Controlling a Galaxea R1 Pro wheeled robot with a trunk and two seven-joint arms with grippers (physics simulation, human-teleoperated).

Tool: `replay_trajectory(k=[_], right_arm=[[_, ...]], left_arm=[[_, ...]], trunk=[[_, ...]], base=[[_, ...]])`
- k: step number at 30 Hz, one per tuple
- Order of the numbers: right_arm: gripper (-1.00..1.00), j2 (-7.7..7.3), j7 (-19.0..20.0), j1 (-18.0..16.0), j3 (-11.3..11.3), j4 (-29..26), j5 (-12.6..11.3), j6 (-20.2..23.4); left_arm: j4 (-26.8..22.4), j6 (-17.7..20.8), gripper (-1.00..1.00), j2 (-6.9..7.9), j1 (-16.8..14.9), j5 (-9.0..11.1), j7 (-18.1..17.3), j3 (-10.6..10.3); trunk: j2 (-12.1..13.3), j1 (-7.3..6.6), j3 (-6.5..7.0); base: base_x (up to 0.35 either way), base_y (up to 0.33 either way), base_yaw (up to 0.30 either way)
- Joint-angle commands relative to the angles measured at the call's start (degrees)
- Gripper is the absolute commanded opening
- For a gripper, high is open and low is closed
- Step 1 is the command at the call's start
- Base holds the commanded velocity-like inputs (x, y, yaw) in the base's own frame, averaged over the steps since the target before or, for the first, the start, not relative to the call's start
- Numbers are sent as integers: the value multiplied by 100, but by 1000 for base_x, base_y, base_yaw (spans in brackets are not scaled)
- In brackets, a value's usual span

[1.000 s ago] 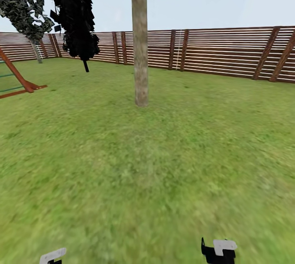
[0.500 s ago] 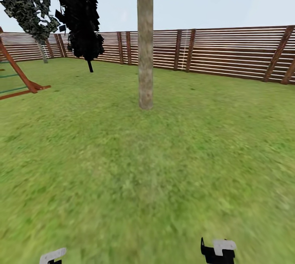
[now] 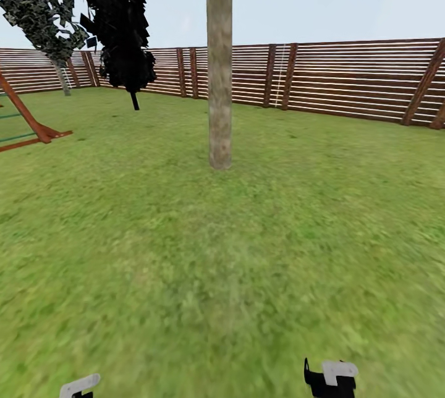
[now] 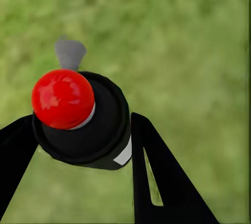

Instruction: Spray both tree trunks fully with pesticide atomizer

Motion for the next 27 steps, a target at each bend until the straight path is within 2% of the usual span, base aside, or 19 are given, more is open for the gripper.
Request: replay_trajectory(k=[1, 27], right_arm=[[100, 1, -35, -4, -24, 5, 59, -7], [100, 1, -35, -4, -24, 6, 57, -7]], left_arm=[[-2, -12, -100, -2, -2, 25, 23, -49], [-2, -12, -100, -8, -2, 25, 23, -49]], trunk=[[-2, 3, -5], [-2, 3, -5]], base=[[338, 0, 0], [338, 0, 0]])
